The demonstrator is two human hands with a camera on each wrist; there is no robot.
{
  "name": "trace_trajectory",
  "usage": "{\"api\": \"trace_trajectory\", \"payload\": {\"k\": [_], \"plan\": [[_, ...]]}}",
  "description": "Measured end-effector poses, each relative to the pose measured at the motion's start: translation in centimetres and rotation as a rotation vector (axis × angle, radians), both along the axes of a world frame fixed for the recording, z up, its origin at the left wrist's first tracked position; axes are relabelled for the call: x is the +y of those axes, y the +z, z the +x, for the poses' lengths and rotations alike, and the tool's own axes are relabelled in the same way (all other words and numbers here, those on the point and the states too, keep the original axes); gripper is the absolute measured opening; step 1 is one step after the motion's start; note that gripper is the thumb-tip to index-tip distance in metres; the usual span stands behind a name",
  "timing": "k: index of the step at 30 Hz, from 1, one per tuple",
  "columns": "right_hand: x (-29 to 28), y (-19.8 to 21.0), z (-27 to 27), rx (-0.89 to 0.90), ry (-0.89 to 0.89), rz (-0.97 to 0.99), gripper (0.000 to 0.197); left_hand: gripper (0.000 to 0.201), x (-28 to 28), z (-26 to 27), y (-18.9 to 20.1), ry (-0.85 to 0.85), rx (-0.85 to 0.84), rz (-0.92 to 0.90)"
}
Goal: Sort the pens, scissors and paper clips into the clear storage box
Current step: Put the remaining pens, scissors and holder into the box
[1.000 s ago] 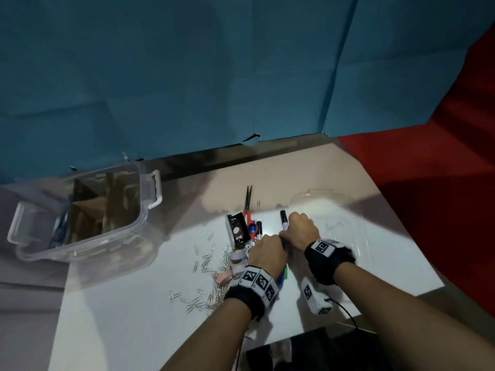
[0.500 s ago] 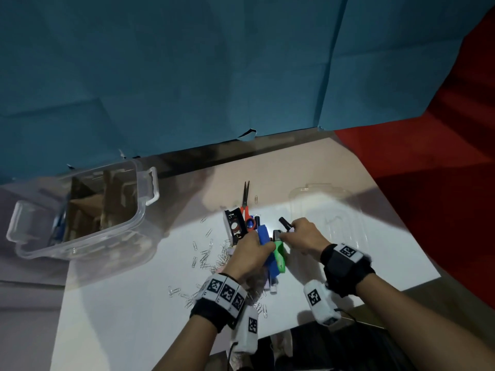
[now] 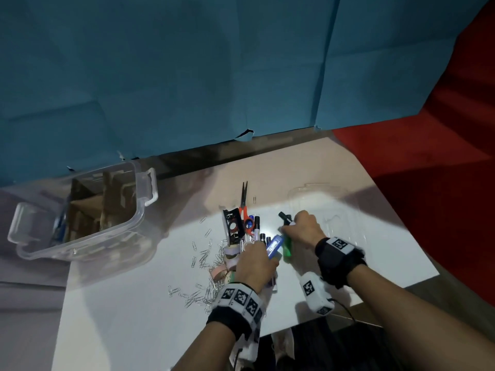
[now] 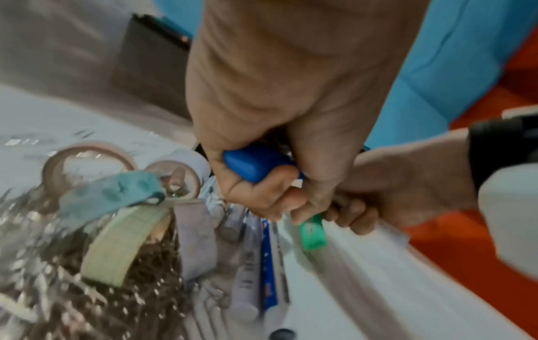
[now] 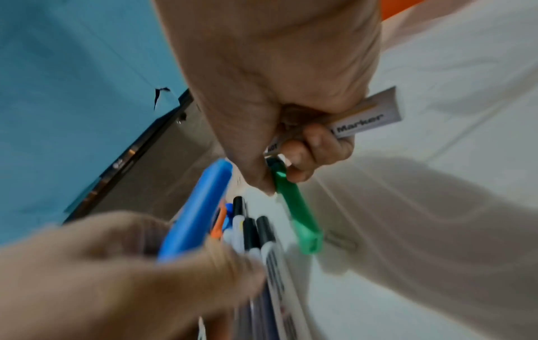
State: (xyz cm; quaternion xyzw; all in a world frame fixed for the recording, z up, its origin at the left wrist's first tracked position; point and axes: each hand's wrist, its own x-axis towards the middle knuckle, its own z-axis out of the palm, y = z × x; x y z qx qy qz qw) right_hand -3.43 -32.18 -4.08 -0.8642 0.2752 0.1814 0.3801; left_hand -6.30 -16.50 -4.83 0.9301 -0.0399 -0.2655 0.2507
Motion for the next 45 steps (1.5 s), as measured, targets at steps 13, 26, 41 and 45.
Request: {"api": "trace_trajectory", "payload": {"k": [13, 26, 41, 45], "plan": [[-3.6, 5.8, 1.8, -0.075, -0.003, 0.153, 0.02, 0.01, -3.2, 1.0, 1.7, -0.261, -0.088, 0.18], [11.2, 14.3, 8.8, -0.251, 0.295, 0.479, 0.005, 0.003, 17.0, 10.6, 16.2, 0.583, -0.022, -0.855], [27.5, 16.9, 17.2, -0.281, 0.453, 0.208, 0.028, 0.021, 25.4, 18.6, 18.8, 0.538, -0.184, -0.065], [27.9, 17.2, 17.2, -0.236, 0.608, 0.073, 0.032, 0.023, 25.2, 19.4, 18.0, 0.466, -0.163, -0.049]]}}
